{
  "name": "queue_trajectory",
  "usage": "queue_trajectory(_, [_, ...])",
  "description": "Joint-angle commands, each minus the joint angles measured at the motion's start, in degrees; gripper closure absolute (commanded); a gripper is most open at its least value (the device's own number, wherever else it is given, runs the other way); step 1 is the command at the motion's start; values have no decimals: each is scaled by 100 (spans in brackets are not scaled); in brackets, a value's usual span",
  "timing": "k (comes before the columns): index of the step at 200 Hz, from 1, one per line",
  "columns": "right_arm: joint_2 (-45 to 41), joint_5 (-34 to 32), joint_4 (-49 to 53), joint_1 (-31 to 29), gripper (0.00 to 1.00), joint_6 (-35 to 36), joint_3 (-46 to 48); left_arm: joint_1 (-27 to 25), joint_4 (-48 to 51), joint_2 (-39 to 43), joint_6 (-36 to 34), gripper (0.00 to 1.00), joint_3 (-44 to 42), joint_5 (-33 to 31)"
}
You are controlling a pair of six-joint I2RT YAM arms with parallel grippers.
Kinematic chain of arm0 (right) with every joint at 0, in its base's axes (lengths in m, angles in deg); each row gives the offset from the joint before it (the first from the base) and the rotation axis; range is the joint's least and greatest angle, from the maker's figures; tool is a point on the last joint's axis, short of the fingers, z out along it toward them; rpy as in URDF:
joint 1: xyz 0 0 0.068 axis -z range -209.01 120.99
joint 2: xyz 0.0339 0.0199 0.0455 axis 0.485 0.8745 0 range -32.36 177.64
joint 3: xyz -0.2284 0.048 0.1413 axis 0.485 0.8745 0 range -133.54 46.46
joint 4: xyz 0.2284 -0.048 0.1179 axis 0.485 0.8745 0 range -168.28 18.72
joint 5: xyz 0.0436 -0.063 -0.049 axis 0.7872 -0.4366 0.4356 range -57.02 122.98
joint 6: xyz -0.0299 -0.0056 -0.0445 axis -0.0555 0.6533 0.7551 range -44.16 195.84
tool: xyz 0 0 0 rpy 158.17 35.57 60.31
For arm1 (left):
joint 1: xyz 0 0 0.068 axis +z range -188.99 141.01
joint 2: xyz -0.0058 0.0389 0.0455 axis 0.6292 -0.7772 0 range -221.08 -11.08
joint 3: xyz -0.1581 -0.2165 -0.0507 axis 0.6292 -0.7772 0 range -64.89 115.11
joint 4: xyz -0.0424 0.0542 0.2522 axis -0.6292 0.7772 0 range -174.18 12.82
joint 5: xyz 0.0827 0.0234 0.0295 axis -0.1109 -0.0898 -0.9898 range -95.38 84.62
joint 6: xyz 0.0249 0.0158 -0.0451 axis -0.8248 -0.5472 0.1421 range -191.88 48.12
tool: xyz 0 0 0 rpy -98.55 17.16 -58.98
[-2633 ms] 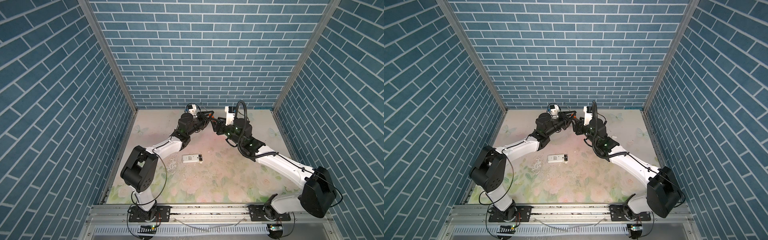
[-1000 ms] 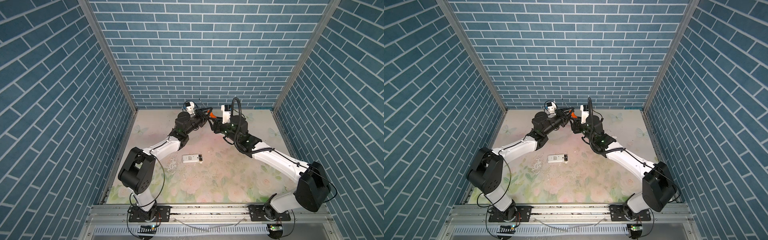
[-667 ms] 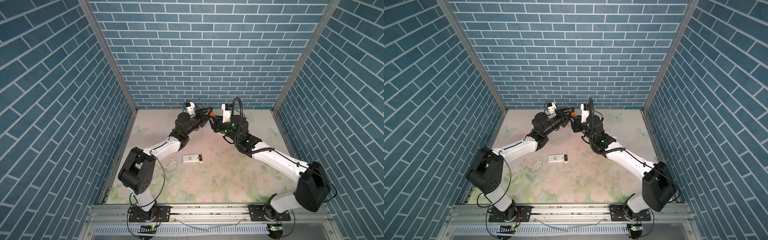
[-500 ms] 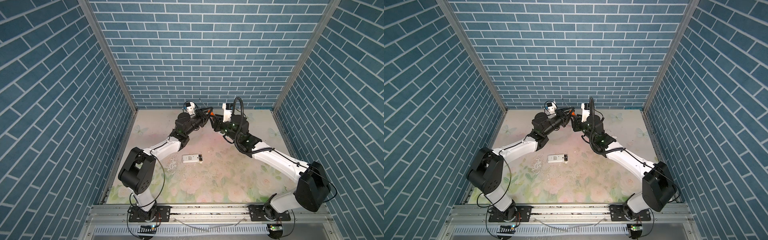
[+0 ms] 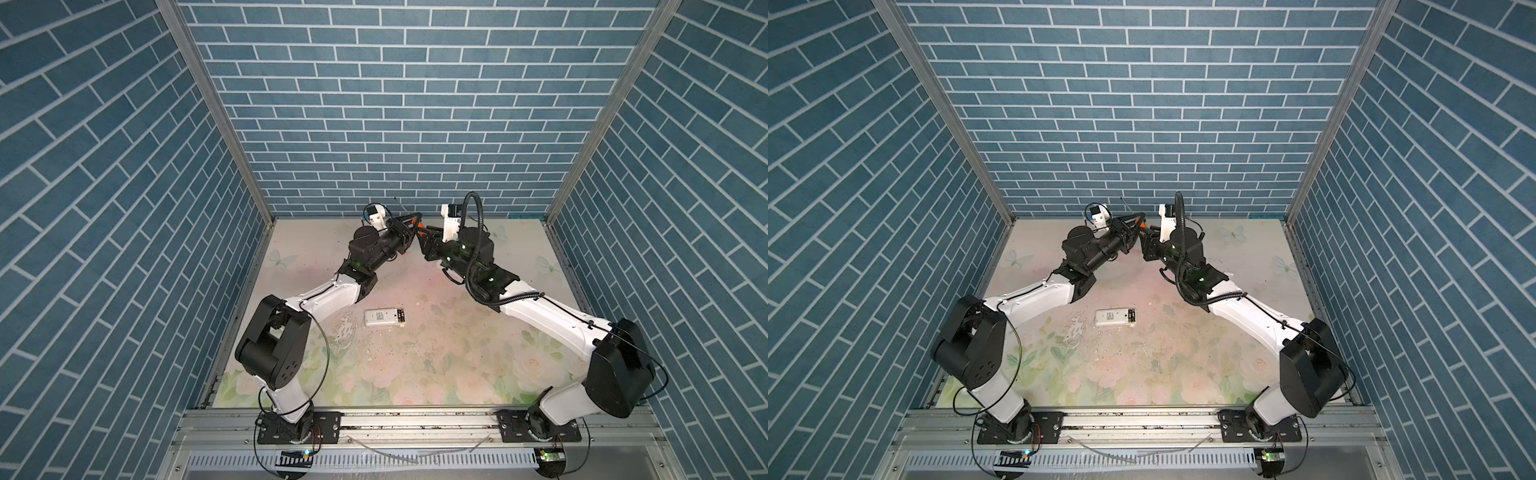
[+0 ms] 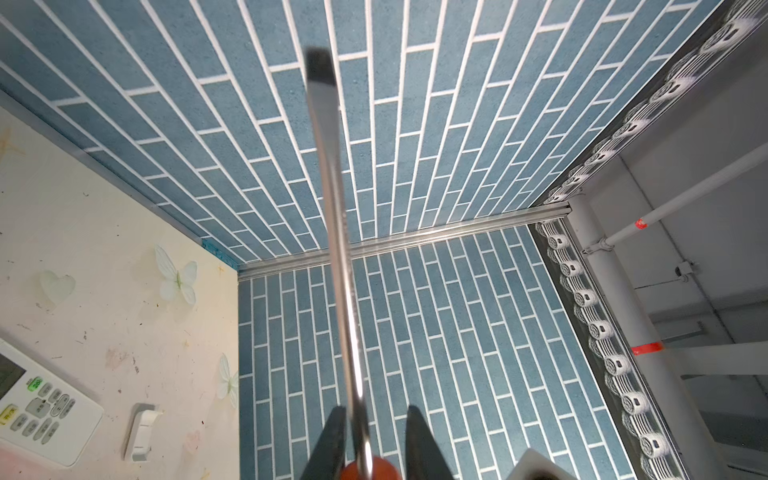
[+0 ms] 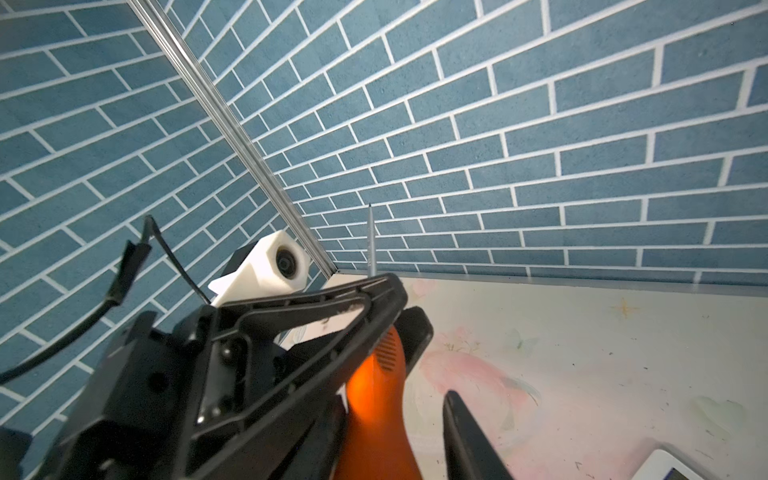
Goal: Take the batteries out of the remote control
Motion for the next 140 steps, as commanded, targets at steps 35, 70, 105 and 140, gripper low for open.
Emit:
queue_trajectory(35, [38, -106, -184, -3, 84, 322, -515, -286, -200, 172, -20, 100, -79, 473])
queue_trajectory(70, [-69, -51, 202, -7, 100, 459, -593, -299, -185, 248, -154, 100, -259, 412])
queue_trajectory(105, [-333, -137, 667, 3, 100, 597, -578, -296, -68, 311, -348, 100, -309, 381])
queue_trajectory(140, [-550, -278, 1300, 16, 100, 713, -651, -208, 125, 454, -657, 81, -419, 289])
